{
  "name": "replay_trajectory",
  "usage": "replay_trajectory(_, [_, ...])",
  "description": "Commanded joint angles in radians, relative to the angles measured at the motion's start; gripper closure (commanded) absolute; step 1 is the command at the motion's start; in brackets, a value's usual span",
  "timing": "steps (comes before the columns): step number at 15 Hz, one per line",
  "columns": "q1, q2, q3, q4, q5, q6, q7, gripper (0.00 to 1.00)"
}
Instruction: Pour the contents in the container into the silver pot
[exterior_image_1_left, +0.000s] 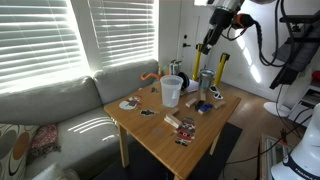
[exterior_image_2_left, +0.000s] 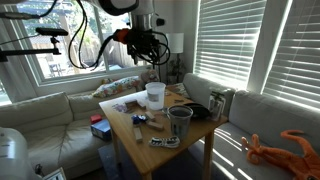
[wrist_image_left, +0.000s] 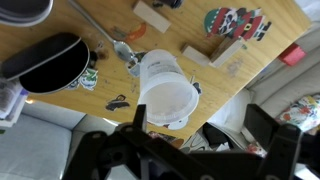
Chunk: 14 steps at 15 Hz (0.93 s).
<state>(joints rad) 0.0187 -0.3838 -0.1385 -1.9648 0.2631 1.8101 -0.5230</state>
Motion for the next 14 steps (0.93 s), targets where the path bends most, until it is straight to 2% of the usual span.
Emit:
replay_trajectory(1, [-0.045, -0.083, -0.059, -0.025, 0.024, -0.11, 0.101, 0.0])
replay_trajectory(7, [-0.143, -0.098, -0.088, -0.037, -0.022, -0.058, 0.268, 0.0])
replay_trajectory(8, [-0.123, -0.077, -0.096, -0.007, -0.009, -0.084, 0.214, 0.0])
replay_trajectory(14, [-0.136, -0.077, -0.098, -0.018, -0.011, -0.075, 0.244, 0.0])
